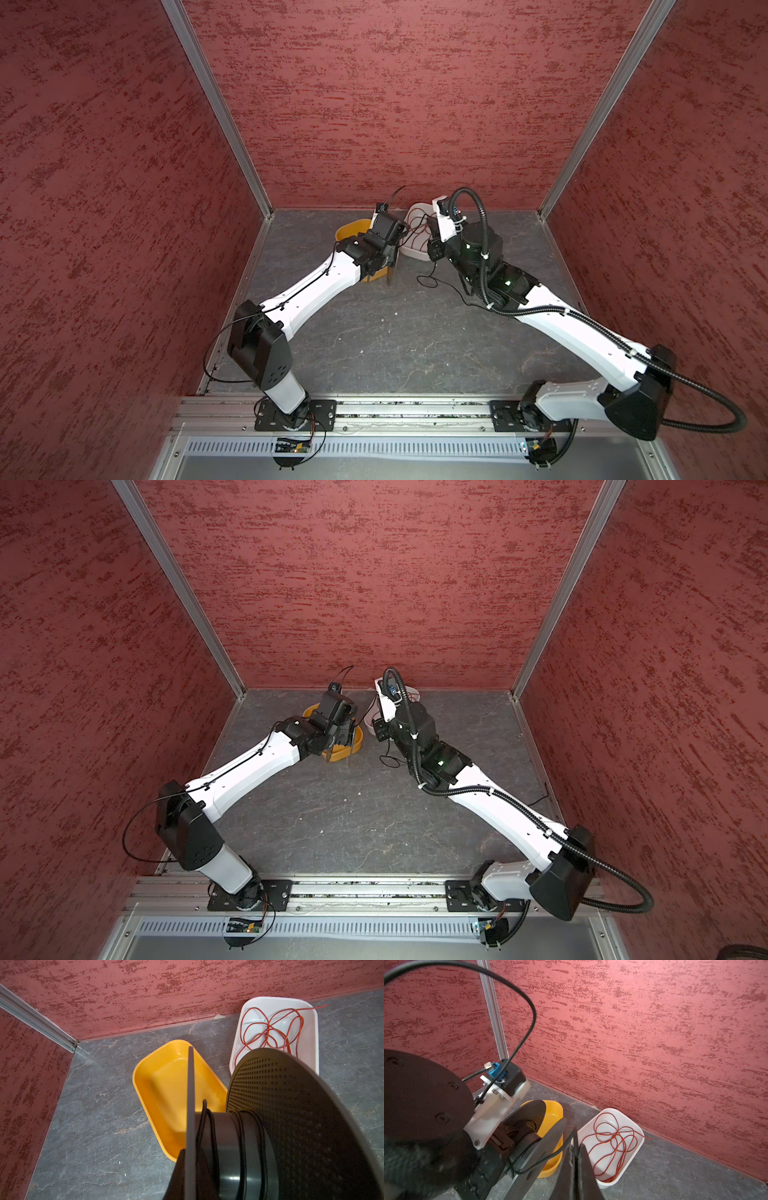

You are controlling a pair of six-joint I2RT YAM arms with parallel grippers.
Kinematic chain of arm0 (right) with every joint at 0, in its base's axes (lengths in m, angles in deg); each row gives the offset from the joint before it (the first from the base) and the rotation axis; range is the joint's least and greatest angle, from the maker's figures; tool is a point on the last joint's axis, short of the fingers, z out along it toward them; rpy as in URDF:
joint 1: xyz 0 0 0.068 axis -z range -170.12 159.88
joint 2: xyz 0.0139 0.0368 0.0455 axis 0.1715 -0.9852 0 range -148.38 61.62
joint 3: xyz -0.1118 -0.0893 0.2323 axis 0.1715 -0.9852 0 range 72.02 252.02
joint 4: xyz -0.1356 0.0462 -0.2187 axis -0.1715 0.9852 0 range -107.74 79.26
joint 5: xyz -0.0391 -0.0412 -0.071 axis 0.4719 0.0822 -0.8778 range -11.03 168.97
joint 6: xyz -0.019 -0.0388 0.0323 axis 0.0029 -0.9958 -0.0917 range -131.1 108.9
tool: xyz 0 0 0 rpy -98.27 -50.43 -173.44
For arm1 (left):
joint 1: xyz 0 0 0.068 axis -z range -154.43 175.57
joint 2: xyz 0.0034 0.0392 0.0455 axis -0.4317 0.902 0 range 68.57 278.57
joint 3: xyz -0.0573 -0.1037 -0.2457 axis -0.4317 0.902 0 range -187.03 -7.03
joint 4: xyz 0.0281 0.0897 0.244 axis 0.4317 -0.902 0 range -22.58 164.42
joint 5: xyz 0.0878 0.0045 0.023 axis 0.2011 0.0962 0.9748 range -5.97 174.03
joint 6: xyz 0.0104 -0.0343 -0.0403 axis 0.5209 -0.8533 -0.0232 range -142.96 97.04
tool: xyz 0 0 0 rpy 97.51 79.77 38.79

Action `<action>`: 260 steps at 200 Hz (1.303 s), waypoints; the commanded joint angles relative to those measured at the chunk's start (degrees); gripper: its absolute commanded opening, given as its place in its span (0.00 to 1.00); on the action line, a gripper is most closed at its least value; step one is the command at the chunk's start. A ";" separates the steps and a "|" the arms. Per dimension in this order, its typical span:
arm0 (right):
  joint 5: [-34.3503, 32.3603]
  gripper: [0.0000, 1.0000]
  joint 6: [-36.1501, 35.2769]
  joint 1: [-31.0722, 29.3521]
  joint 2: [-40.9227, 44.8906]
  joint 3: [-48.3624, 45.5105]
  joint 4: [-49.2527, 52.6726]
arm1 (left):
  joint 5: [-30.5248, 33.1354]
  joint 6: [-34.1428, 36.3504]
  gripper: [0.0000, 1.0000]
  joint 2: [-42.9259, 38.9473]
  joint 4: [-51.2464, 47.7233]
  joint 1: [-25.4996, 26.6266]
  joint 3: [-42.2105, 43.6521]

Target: Wrap the cables

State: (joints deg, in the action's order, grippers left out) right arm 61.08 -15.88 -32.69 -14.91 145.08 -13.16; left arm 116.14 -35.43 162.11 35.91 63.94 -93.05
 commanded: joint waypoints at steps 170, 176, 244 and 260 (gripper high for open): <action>20.75 0.09 6.47 21.79 -12.04 -0.93 6.74 | -21.23 5.79 0.00 -13.39 -3.37 1.70 -4.38; 21.66 0.11 6.81 22.09 -12.31 -1.97 5.99 | -22.41 5.34 0.00 -13.70 -3.03 1.22 -4.10; 39.00 0.33 13.53 22.14 -8.51 -18.97 -11.48 | -30.33 -1.38 0.00 -18.40 3.08 -3.62 -2.38; 40.34 0.42 13.55 22.03 -5.78 -21.98 -13.48 | -32.21 -2.12 0.00 -19.29 4.50 -4.00 -2.57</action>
State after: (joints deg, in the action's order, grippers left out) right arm 95.17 -3.99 -10.48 -25.91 125.60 -17.73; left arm 88.21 -34.22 145.80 32.55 60.56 -95.04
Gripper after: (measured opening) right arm 0.355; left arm 0.089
